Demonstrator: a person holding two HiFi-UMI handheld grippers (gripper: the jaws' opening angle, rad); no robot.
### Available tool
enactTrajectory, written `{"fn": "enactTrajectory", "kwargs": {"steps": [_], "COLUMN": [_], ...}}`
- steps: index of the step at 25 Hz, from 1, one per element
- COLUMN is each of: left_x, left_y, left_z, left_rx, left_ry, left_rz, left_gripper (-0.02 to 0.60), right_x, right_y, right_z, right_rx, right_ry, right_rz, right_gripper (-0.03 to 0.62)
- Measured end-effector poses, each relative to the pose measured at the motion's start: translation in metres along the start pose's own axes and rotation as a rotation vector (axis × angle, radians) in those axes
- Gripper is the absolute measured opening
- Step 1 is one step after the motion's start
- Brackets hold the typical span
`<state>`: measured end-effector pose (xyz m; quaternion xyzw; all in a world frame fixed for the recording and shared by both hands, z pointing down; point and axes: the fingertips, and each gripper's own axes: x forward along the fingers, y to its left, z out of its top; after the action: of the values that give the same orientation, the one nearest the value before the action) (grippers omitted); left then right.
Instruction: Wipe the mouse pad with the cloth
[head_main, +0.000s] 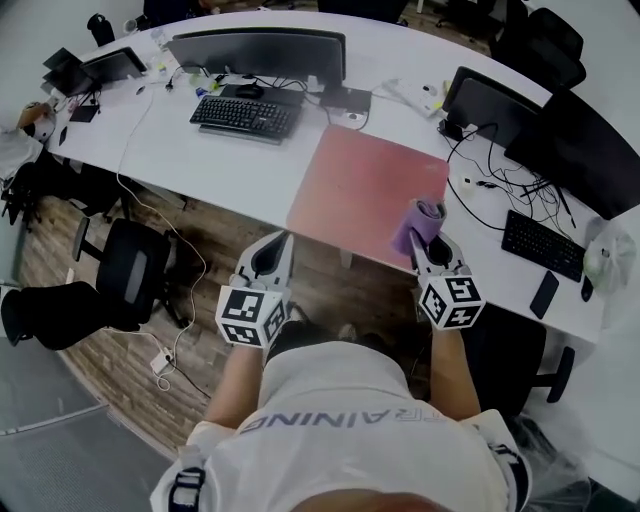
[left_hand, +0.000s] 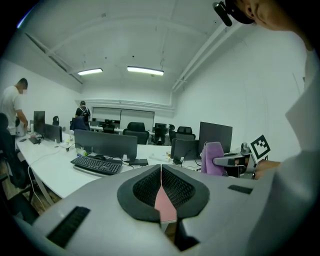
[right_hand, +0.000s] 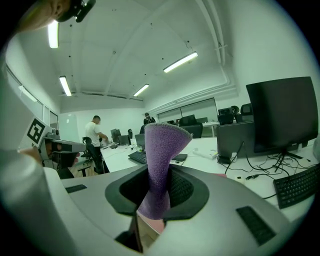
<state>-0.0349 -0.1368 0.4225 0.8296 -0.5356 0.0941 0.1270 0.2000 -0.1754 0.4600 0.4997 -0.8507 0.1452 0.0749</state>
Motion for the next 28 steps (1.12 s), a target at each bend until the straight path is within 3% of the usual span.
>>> {"fn": "enactTrajectory", "kwargs": {"steps": [12, 19, 28], "left_x": [0.090, 0.147, 0.197], "left_y": [0.034, 0.103, 0.211], "left_z": [0.013, 0.029, 0.036], "left_rx": [-0.013, -0.025, -0.043], "left_ry": [0.018, 0.029, 0.066], "left_rz": [-0.117, -0.169, -0.173], "left_gripper": [0.032, 0.032, 0.032], "right_x": [0.041, 0.128, 0.267], "right_y": [-0.046, -0.039, 0.005], "right_z": [0.005, 0.023, 0.037], "right_rx": [0.032, 0.034, 0.027], "right_ry": [0.029, 0.065, 0.129], "right_rz": [-0.141, -0.180, -0.118], "right_gripper": [0.101, 0.101, 0.101]}}
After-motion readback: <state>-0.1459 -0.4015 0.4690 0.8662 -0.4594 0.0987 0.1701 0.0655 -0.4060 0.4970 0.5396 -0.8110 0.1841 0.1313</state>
